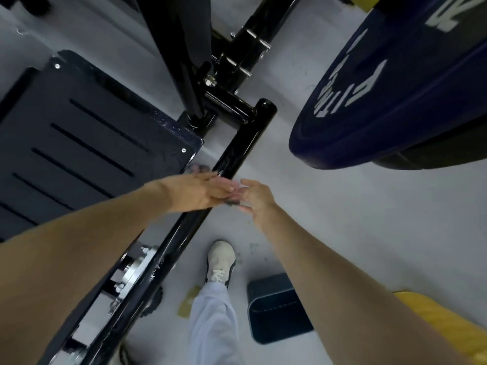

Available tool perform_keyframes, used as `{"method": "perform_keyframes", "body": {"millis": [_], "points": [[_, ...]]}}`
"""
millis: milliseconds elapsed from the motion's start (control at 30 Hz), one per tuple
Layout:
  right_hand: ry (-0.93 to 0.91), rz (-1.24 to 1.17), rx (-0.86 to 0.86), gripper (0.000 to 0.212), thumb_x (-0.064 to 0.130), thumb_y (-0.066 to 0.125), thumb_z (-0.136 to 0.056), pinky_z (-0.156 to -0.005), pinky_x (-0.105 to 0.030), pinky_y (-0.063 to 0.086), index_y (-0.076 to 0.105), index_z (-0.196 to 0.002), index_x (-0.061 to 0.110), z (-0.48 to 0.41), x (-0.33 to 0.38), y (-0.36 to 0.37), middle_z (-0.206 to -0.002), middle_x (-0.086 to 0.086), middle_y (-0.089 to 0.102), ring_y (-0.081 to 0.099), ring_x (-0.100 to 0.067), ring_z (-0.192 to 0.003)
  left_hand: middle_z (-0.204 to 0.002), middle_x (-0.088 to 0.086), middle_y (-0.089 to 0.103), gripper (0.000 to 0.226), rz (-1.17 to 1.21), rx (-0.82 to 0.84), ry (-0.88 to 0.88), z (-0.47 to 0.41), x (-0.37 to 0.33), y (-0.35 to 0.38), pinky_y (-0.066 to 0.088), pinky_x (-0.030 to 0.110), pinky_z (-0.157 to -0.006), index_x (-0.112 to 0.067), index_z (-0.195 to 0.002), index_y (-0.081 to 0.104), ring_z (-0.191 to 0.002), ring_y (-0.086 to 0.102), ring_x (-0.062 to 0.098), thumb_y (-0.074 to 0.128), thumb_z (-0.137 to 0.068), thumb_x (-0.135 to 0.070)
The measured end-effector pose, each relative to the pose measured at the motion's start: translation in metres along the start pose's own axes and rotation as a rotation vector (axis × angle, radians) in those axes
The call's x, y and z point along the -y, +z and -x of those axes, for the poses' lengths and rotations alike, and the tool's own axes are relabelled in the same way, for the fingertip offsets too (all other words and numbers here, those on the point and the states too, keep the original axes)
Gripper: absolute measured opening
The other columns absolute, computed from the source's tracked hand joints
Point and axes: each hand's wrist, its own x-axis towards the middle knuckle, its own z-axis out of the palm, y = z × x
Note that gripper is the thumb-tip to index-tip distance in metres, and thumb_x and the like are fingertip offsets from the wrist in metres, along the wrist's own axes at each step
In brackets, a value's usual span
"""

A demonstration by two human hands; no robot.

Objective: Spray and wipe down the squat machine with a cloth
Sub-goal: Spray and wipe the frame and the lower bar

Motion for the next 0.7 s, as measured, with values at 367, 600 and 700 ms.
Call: {"method": "perform_keyframes", "body": {"millis": [367, 600, 700], "points": [[-0.301, 0.371, -0.075, 0.071, -0.007, 0.038, -0.092, -0.112, -0.029, 0.031, 0.010, -0.153, 0.019, 0.018, -0.036, 0.017, -0.154, -0.008, 0.026, 0.033, -0.022, -0.137, -0.161, -0.002, -0.003, 0.080, 0.174, -0.070, -0.206, 0.016, -0.040, -0.031, -0.001, 0.035, -0.117, -0.016, -0.153, 0.011, -0.147, -0.007, 0.014, 0.041, -0.086, 0.014], [-0.527, 0.900, -0.039, 0.092, -0.013, 0.040, -0.082, -0.115, -0.039, 0.026, -0.002, -0.152, 0.029, 0.055, -0.089, 0.053, -0.159, 0.002, -0.016, -0.002, -0.023, -0.147, -0.152, 0.002, -0.033, 0.083, 0.101, 0.195, -0.093, 0.116, -0.136, 0.024, 0.001, 0.043, -0.119, -0.015, -0.142, -0.026, -0.143, -0.024, 0.021, 0.032, -0.090, 0.014], [-0.585, 1.031, 0.015, 0.096, -0.012, 0.044, -0.079, -0.112, -0.042, 0.030, -0.003, -0.152, 0.030, 0.068, -0.128, 0.078, -0.158, 0.004, -0.021, -0.002, -0.019, -0.147, -0.153, 0.005, -0.033, 0.078, 0.029, 0.233, -0.079, 0.152, -0.175, 0.055, -0.002, 0.045, -0.119, -0.010, -0.150, -0.015, -0.141, -0.027, 0.022, 0.031, -0.090, 0.011]]}}
